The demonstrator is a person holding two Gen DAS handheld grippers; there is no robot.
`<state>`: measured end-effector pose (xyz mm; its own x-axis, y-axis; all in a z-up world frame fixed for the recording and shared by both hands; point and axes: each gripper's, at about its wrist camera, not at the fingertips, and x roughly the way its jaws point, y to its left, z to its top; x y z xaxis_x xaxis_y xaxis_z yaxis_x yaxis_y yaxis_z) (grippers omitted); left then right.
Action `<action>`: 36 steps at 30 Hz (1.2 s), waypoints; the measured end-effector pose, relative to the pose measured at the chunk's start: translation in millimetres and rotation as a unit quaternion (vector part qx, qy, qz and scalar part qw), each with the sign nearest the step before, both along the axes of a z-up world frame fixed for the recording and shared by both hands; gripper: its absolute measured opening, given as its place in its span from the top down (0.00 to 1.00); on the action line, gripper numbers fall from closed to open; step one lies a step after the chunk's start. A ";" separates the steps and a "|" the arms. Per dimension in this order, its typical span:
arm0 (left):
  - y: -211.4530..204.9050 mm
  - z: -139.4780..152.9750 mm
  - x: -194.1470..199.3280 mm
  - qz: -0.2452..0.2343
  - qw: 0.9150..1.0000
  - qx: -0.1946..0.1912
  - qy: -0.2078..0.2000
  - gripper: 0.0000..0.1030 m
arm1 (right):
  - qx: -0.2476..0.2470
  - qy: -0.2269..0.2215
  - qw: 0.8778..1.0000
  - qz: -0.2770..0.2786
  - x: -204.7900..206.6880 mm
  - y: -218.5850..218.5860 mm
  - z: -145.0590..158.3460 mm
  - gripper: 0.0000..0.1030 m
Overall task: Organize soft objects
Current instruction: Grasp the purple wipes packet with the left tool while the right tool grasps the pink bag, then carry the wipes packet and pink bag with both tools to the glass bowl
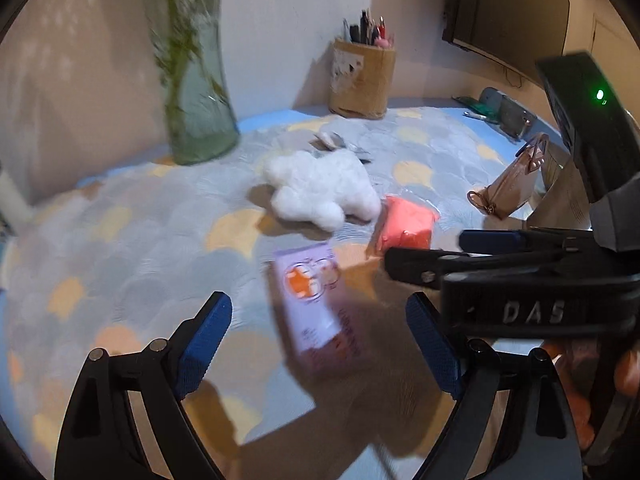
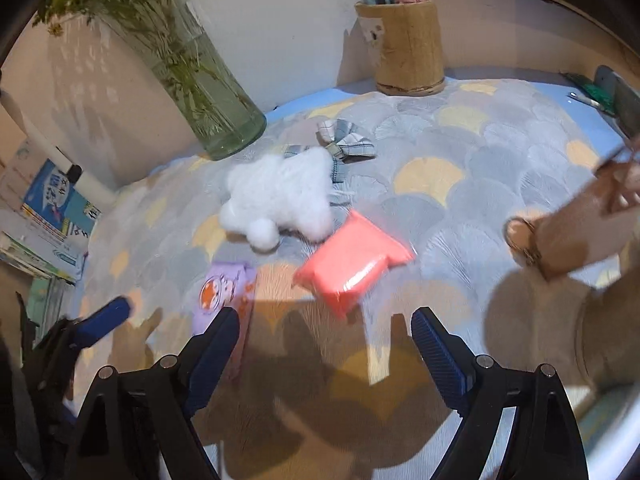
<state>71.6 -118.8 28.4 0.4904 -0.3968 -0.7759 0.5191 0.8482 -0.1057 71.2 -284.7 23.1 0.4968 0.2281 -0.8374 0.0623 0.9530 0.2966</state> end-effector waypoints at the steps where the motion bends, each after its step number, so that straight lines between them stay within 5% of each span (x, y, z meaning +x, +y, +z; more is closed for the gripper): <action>1: -1.4 -6.2 1.1 -0.002 1.000 -0.003 0.003 0.16 | -0.004 0.000 1.000 0.002 3.3 1.6 -1.8 0.19; 9: 5.6 -27.0 9.0 0.020 1.000 -0.010 0.016 0.43 | -0.028 -0.007 0.999 -0.043 30.4 3.6 -20.7 0.26; 11: 5.3 -26.9 9.2 0.016 1.000 -0.016 0.015 0.64 | -0.049 -0.013 0.997 -0.057 34.7 6.7 -20.9 0.33; 15: 9.6 -25.6 9.9 0.011 0.999 -0.034 0.021 0.65 | -0.105 -0.029 0.992 -0.067 35.1 10.5 -21.6 0.59; 24: 24.3 -19.7 11.0 0.029 0.996 -0.080 0.017 0.65 | -0.058 -0.051 0.997 -0.026 -13.3 1.6 -20.8 0.61; 36: 22.8 -9.6 -18.4 0.030 0.998 -0.050 -0.021 0.65 | -0.052 -0.071 0.996 0.021 -112.4 16.6 -14.9 0.61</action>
<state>53.2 -96.0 18.8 0.5466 -0.4410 -0.7118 0.4740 0.8637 -0.1712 -41.3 -268.1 8.2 0.6037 0.1673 -0.7795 -0.0143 0.9798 0.1993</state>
